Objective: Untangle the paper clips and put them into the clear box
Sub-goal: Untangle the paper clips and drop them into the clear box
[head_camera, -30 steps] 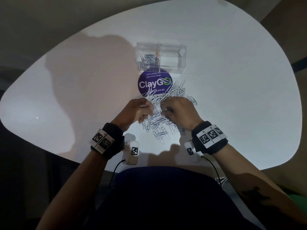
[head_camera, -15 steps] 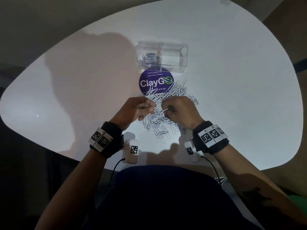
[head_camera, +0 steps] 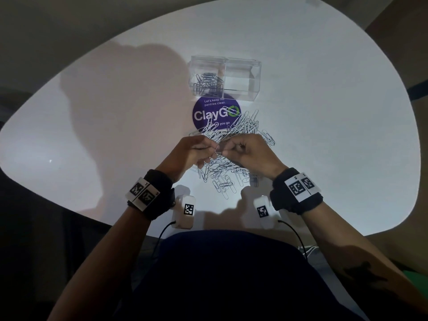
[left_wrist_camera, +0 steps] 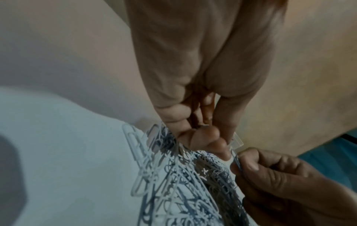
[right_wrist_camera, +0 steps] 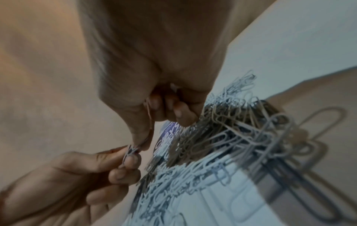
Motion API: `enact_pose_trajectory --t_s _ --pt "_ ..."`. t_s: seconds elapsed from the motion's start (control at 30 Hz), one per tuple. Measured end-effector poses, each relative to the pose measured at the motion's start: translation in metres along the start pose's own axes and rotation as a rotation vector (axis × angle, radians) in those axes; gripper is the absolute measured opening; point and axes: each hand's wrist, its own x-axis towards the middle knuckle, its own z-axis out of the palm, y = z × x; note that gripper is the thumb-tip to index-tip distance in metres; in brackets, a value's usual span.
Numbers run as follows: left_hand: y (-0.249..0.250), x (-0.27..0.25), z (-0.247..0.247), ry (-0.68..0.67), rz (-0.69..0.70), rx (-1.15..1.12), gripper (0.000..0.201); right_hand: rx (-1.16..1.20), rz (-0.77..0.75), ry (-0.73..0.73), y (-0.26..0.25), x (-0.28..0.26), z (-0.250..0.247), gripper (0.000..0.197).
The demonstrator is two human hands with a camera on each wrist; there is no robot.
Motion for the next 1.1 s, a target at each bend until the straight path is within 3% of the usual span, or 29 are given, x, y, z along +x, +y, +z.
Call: enact_pose_trajectory --t_s 0.13,0.37,0.57,0.7,0.8,0.9,1.0,1.1 --pt "0.003 0.001 -0.001 -0.034 -0.097 -0.153 0.024 0.073 0.042 0.039 -0.004 -0.004 -0.009 0.008" --pt "0.006 0.005 0.01 -0.097 -0.12 -0.25 0.027 0.133 -0.007 0.143 -0.009 -0.001 0.002 0.01" --pt "0.004 0.003 0.007 -0.036 -0.091 -0.111 0.023 0.093 0.018 0.256 -0.007 0.001 0.0 0.009" --pt "0.004 0.002 -0.003 0.017 -0.176 -0.183 0.017 -0.168 -0.062 0.04 0.01 -0.002 -0.004 0.005" --pt "0.006 -0.001 -0.002 0.055 -0.169 -0.133 0.024 -0.43 -0.073 -0.091 0.013 -0.006 0.0 0.018" --pt "0.008 -0.006 0.001 0.051 -0.114 -0.02 0.042 -0.555 -0.087 -0.102 0.013 -0.006 0.005 0.021" --pt "0.005 -0.009 0.002 -0.017 -0.08 0.042 0.039 -0.52 -0.116 -0.059 0.013 -0.006 0.005 0.011" --pt "0.0 -0.009 0.0 0.01 -0.044 0.226 0.032 -0.426 -0.088 0.019 0.014 -0.007 -0.002 0.006"
